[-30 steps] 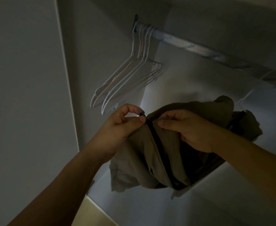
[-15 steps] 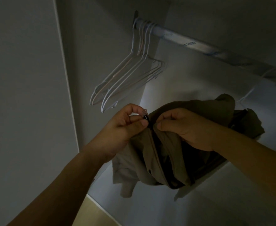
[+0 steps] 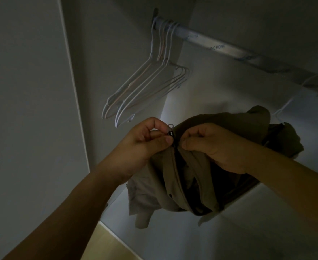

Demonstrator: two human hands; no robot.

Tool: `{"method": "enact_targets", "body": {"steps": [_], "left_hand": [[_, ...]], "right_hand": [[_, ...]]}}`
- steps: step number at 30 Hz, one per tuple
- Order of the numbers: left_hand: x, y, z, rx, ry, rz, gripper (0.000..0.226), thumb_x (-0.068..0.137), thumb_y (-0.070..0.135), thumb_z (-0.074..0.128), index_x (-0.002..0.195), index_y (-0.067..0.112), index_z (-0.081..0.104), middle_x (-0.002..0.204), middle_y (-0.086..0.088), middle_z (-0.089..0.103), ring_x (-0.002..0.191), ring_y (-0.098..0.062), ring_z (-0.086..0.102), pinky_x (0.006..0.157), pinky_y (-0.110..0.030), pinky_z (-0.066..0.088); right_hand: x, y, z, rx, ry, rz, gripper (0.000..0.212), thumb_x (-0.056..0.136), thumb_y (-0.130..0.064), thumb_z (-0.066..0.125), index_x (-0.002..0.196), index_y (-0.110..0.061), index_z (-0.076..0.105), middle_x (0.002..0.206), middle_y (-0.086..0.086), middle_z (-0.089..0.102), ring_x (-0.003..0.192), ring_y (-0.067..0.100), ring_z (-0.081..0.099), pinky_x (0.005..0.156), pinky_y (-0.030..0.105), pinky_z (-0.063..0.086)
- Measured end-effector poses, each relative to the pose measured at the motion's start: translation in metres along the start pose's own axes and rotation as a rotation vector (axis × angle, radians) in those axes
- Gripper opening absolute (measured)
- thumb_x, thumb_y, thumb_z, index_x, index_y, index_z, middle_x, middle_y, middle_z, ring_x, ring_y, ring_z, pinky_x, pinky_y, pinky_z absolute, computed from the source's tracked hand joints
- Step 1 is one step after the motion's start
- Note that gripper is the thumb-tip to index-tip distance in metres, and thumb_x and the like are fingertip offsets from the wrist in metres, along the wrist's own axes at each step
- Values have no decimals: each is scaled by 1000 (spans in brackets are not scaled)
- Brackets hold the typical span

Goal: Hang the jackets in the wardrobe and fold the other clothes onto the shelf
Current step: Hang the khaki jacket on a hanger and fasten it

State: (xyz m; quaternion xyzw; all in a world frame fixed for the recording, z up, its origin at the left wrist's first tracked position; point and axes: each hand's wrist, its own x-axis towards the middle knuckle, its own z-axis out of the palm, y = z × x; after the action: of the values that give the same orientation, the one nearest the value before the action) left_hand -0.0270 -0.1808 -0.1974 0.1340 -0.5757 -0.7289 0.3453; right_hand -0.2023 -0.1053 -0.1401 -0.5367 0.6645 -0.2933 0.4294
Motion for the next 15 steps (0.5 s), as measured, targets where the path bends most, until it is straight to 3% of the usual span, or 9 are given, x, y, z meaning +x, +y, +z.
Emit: {"method": "enact_targets", "body": {"steps": [3, 6, 10, 15], "left_hand": [[0, 0, 2, 8, -1, 0, 11, 85, -2, 59, 90, 7, 58, 79, -1, 71, 78, -10, 67, 73, -18, 52], [0, 1, 0, 13, 36, -1, 9, 84, 0, 59, 90, 7, 58, 79, -3, 70, 78, -11, 66, 75, -19, 53], [-1, 2, 1, 8, 12, -10, 15, 77, 10, 63, 90, 7, 59, 78, -1, 71, 77, -10, 68, 71, -18, 52], [0, 0, 1, 38, 60, -15, 9, 84, 1, 60, 90, 8, 59, 81, -6, 69, 79, -14, 65, 75, -20, 53]], "right_hand": [[-1, 0, 0, 21, 3, 11, 16, 89, -16, 59, 80, -9, 70, 78, 9, 66, 73, 15, 63, 70, 27, 53], [-1, -1, 1, 50, 4, 13, 20, 88, -13, 60, 72, -17, 71, 67, -2, 67, 64, 8, 63, 59, 19, 51], [-1, -1, 1, 61, -3, 17, 16, 89, -13, 59, 78, -11, 70, 70, 2, 66, 67, 12, 62, 64, 23, 53], [-1, -1, 3, 62, 3, 25, 20, 89, -12, 58, 73, -14, 69, 64, -3, 65, 62, 8, 61, 58, 19, 51]]}}
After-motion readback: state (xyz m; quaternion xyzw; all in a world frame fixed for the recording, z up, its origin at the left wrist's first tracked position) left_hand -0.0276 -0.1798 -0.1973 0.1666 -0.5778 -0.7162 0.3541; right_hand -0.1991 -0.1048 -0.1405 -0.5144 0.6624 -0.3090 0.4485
